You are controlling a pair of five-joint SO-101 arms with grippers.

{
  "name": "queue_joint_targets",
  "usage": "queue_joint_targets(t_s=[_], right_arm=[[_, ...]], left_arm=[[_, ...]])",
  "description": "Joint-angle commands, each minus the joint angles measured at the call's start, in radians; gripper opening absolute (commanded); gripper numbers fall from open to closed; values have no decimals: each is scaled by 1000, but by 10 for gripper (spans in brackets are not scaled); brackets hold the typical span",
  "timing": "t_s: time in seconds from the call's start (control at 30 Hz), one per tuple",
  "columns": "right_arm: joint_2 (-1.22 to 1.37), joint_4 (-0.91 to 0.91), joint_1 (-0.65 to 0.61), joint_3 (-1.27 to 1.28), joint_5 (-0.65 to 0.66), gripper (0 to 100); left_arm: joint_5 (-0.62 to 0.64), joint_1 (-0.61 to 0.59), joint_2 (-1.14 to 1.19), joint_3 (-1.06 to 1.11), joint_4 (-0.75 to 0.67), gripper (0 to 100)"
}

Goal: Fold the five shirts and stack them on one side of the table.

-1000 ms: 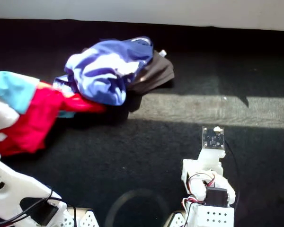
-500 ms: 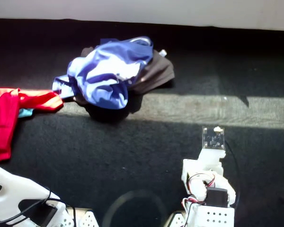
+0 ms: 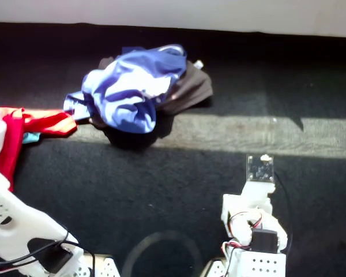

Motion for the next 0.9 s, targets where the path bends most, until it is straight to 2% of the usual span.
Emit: queue_joint_targets(t_s=[0.0,0.1,0.33,0.5,0.73,0.87], right_arm=[[2,5,-2,117,-3,6],[2,5,-2,117,-3,6],[2,5,-2,117,-3,6],[2,5,-2,117,-3,6],[2,5,-2,117,-3,6],[2,5,-2,117,-3,6]], left_arm=[[-3,189,-27,-108,123,159],[0,320,-27,-130,143,240],[0,604,-13,-120,141,245],[5,788,79,-81,41,245],[249,862,297,-125,-34,246],[278,851,398,-182,-35,242]])
